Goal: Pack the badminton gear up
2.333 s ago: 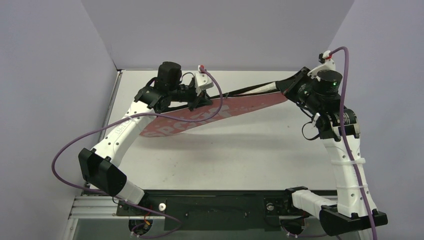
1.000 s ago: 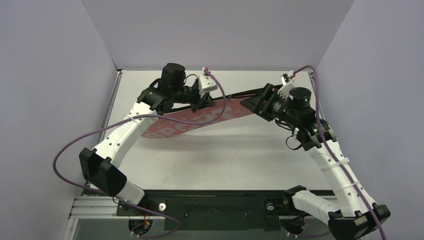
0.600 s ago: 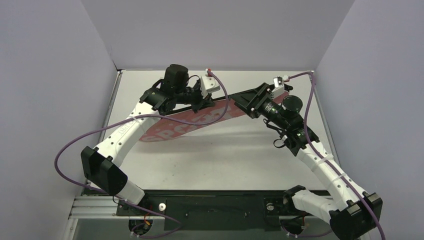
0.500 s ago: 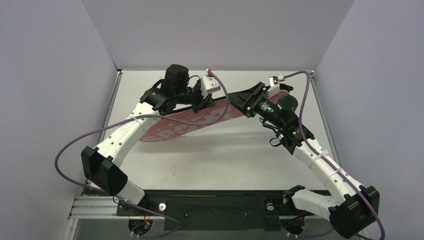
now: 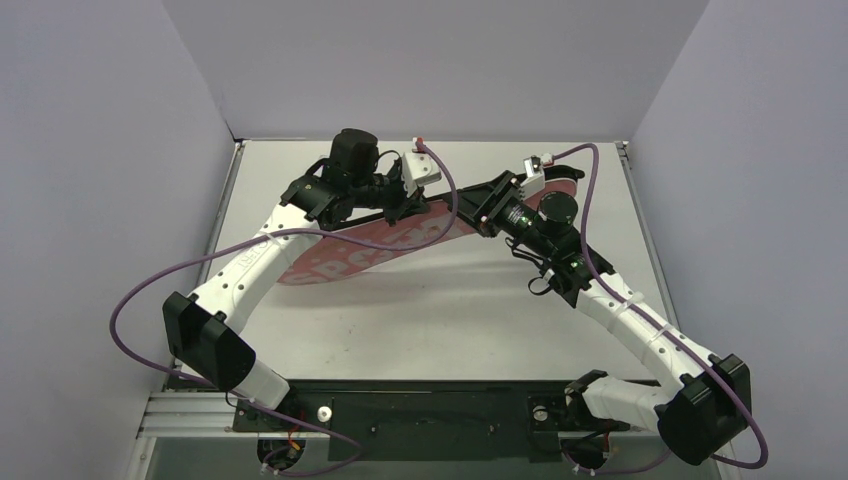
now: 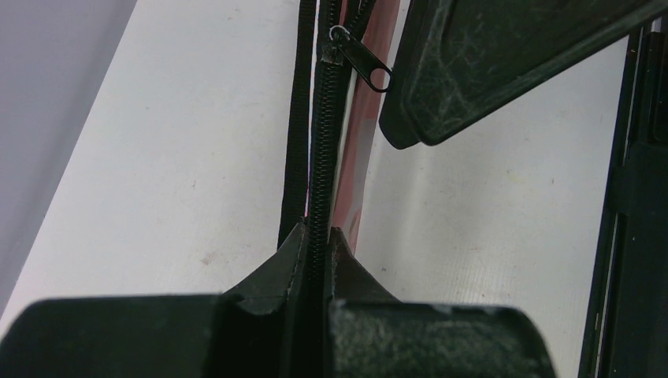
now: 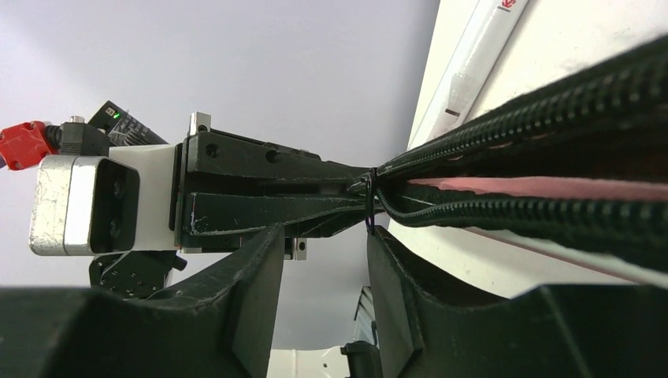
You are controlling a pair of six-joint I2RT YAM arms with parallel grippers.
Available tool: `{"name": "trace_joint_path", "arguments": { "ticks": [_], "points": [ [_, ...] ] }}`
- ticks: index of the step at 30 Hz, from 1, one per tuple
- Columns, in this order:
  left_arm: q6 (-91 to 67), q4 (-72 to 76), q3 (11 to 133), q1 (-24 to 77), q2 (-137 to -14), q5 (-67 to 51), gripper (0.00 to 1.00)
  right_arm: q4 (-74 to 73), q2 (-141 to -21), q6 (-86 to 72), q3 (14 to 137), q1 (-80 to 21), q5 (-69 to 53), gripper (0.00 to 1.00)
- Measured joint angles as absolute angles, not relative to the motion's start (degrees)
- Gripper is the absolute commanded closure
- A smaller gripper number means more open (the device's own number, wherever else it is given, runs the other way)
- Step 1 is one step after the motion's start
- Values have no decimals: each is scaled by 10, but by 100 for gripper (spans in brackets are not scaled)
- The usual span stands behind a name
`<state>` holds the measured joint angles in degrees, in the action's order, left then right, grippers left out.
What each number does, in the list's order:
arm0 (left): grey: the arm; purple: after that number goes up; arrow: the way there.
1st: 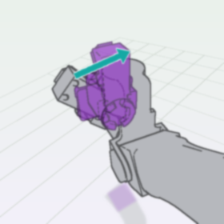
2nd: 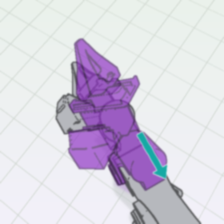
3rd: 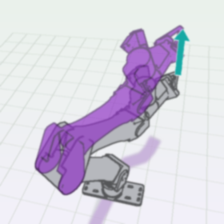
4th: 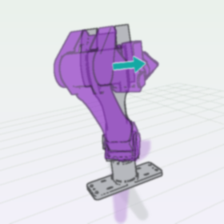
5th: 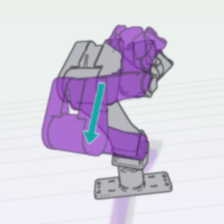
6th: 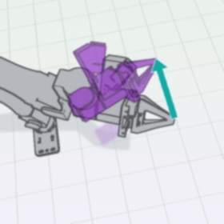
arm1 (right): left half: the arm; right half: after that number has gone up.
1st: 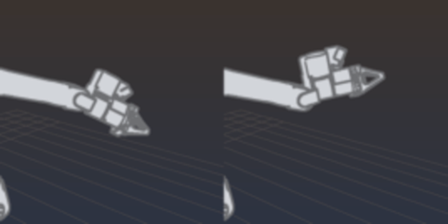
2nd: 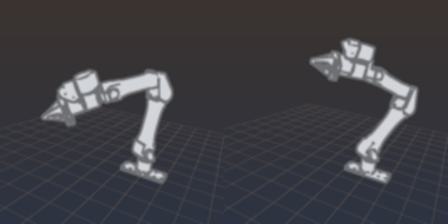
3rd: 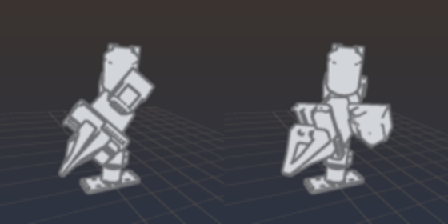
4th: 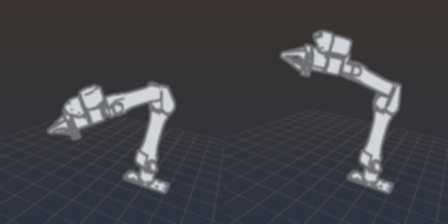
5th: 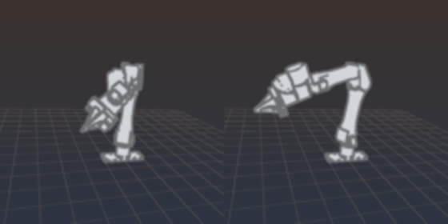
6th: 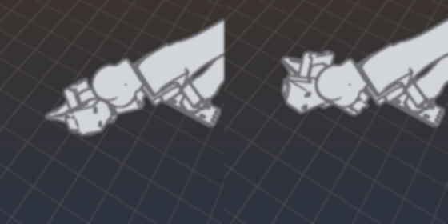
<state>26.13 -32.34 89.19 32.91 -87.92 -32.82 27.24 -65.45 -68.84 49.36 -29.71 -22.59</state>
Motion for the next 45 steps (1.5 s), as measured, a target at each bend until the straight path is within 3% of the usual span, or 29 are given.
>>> {"name": "trace_joint_path", "arguments": {
  "ticks": [16, 23, 32, 45],
  "points": [
    [262, -326, 892, 329, -879, -328, 100, 277, -664, -679, 489, -297, -193, 78],
    [262, -330, 892, 329, -879, -328, 100, 281, -664, -675, 484, -297, -184, 100],
    [263, -336, 892, 329, -879, -323, 100, 285, -653, -675, 463, -283, -186, 100],
    [277, -330, 882, 330, -876, -323, 100, 251, -564, -691, 425, -171, -214, 100]
  ]
}}
